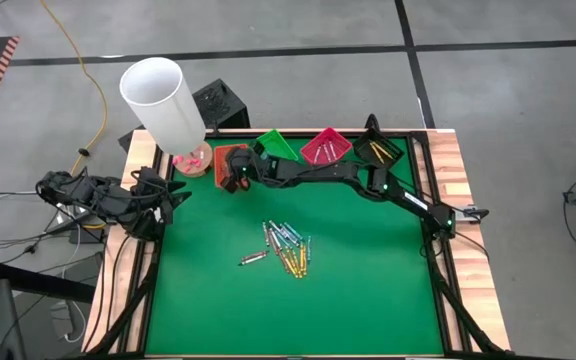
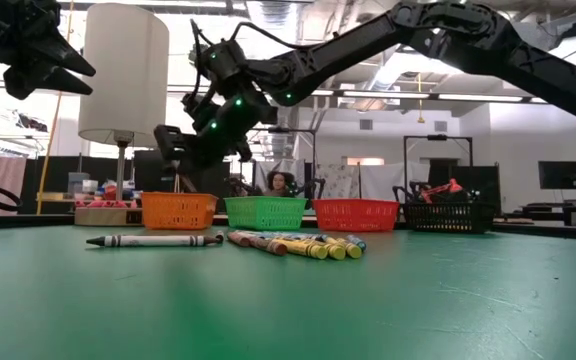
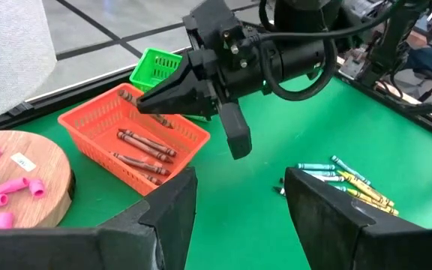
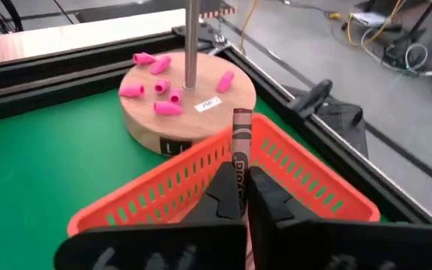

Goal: Sort crayons
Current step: Put the brown crayon into the orange bin

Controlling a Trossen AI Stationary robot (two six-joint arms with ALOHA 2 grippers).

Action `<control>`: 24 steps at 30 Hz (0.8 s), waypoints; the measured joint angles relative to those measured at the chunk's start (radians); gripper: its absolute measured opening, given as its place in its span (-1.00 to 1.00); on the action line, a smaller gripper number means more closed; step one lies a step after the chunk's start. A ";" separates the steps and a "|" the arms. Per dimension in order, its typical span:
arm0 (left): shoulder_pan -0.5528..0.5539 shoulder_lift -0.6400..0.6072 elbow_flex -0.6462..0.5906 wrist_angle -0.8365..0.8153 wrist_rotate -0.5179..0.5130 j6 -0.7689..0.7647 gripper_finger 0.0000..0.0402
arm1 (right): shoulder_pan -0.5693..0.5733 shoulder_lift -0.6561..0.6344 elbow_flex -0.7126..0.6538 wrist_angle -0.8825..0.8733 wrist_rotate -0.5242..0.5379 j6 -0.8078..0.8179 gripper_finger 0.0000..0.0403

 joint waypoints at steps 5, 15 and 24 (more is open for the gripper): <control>0.000 0.000 0.000 0.000 0.000 -0.007 -0.04 | -0.002 0.004 0.000 -0.059 -0.001 0.026 -0.90; 0.000 0.000 0.000 0.000 -0.001 -0.007 -0.04 | -0.002 0.004 0.000 -0.062 -0.002 0.024 -0.58; 0.000 0.000 0.000 0.000 -0.001 -0.007 -0.04 | 0.033 -0.082 -0.001 -0.161 -0.121 -0.121 -0.51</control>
